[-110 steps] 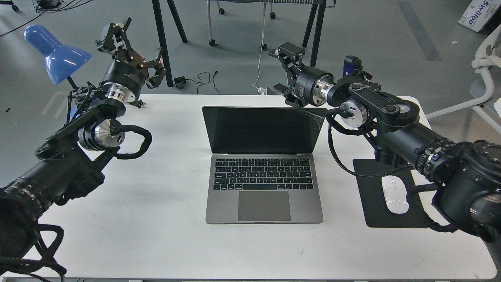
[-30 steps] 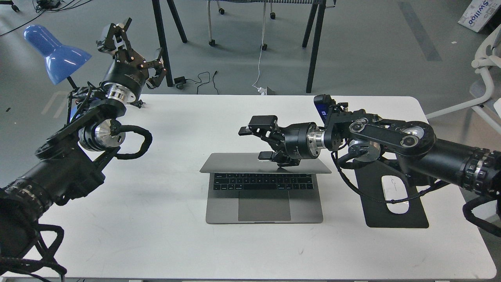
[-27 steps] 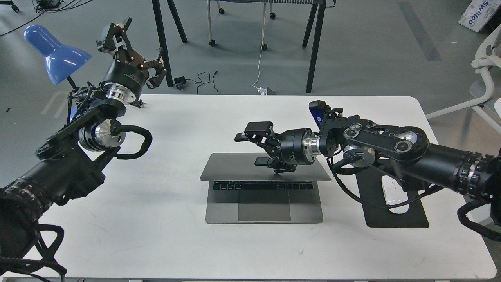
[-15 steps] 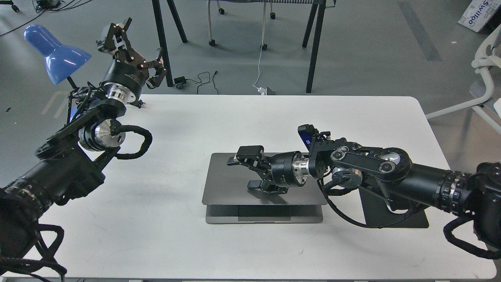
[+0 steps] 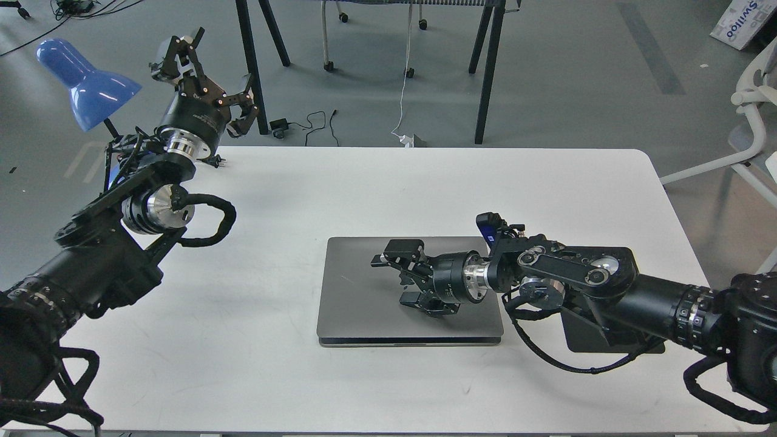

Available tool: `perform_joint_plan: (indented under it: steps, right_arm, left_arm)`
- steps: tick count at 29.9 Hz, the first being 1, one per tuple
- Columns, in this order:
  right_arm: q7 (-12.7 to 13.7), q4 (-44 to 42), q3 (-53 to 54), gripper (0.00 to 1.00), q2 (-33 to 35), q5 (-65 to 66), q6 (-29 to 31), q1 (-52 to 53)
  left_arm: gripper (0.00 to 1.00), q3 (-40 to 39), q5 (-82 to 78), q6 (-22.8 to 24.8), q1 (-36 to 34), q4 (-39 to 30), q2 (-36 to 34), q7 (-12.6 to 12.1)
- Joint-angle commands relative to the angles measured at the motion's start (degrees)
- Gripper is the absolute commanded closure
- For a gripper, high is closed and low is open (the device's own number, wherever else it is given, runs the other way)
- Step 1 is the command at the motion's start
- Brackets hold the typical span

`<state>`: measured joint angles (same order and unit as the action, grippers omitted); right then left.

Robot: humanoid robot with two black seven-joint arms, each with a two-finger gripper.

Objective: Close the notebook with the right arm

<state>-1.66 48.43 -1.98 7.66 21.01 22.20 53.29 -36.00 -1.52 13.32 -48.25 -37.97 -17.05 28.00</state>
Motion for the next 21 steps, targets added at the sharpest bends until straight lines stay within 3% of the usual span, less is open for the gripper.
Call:
perform_joint_plan:
  steps: [1,11,21]
  right_arm:
    - [-0.01,-0.87,-0.05,0.0,-0.01,-0.01,-0.93,-0.99]
    - [-0.09,-3.52,0.57,0.0,-0.89,-0.18,-2.69,-2.14]
    - [-0.36,-3.34,7.07,0.0,-0.45,-0.27,-3.04,3.22]
  left_arm:
    - [0.0,0.05,-0.06,0.03,0.0,0.0,0.0,0.0]
    - [0.0,-0.04,-0.06,0.03,0.0,0.0,0.0,0.0]
    - [0.0,0.05,0.03,-0.05,0.0,0.0,0.0,0.0]
